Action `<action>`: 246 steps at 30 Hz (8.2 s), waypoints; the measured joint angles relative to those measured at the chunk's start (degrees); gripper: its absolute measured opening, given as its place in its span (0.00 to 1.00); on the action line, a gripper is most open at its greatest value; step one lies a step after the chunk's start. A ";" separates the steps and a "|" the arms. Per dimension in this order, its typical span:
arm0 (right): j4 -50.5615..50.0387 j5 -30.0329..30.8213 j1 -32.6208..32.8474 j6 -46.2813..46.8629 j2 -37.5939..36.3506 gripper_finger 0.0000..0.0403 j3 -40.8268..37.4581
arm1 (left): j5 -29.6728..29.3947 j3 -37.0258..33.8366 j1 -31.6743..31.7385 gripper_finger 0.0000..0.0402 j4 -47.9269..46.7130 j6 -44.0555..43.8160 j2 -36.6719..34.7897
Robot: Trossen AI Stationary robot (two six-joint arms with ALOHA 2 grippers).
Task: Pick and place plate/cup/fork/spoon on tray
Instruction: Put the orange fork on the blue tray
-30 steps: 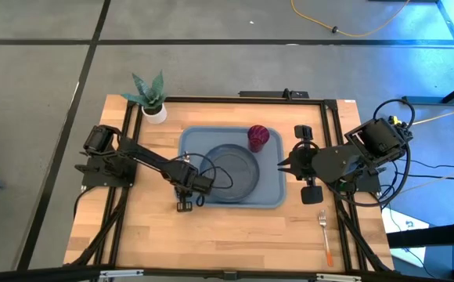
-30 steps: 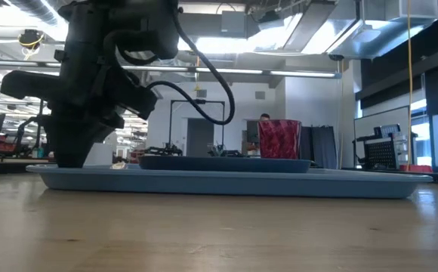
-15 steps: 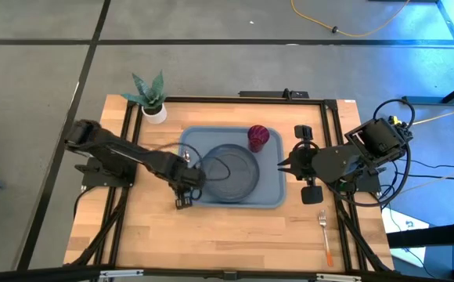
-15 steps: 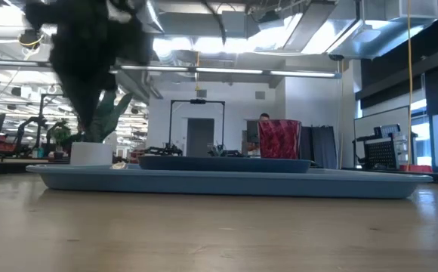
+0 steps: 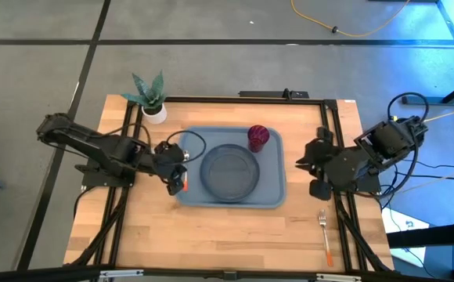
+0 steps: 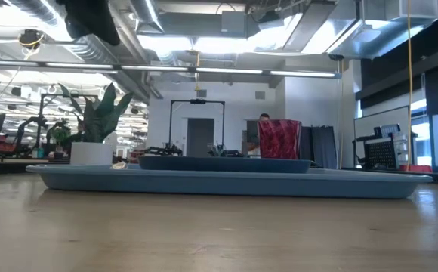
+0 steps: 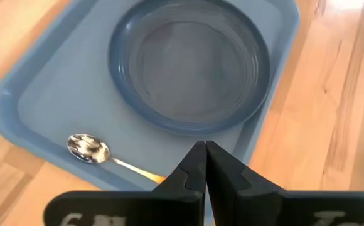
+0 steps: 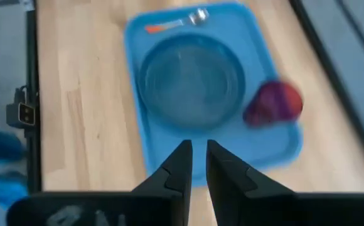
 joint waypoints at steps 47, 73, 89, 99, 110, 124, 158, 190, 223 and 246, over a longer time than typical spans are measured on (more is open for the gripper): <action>29.53 -43.80 14.33 78.10 -7.92 0.12 -59.33 | -0.74 -0.02 -0.11 0.00 -0.01 3.27 -0.76; 56.08 -43.56 21.76 98.03 -7.90 0.12 -76.61 | -0.64 -0.04 -0.13 0.00 0.40 1.67 -0.76; 60.38 -41.90 22.10 97.90 -7.89 0.12 -79.28 | 0.86 -0.04 -0.13 0.00 0.43 0.17 -0.76; 61.80 -43.05 22.85 97.60 -4.84 0.12 -79.28 | 0.86 -0.11 -0.13 0.00 0.43 0.17 -0.76; 61.77 -43.70 22.83 97.84 -4.47 0.12 -79.28 | 0.86 -0.10 -0.13 0.00 0.43 0.18 -0.74; 62.22 -42.19 22.89 97.18 -4.47 0.12 -78.80 | 0.84 -0.11 -0.13 0.00 0.43 0.17 -0.73; 61.78 -39.68 22.77 97.45 -4.47 0.12 -79.01 | 0.82 -0.09 -0.11 0.00 1.15 0.11 -0.74; 67.23 -31.19 22.17 92.73 1.88 0.12 -70.97 | 0.56 -0.04 0.00 0.00 1.43 0.59 -0.73; 36.47 -38.24 14.17 29.55 -8.82 0.12 -71.02 | 0.23 -0.04 0.00 0.00 2.52 0.22 -0.73; 36.39 -40.48 6.98 11.60 -8.82 0.06 -71.02 | 0.21 -0.04 0.00 0.00 5.19 0.01 -0.73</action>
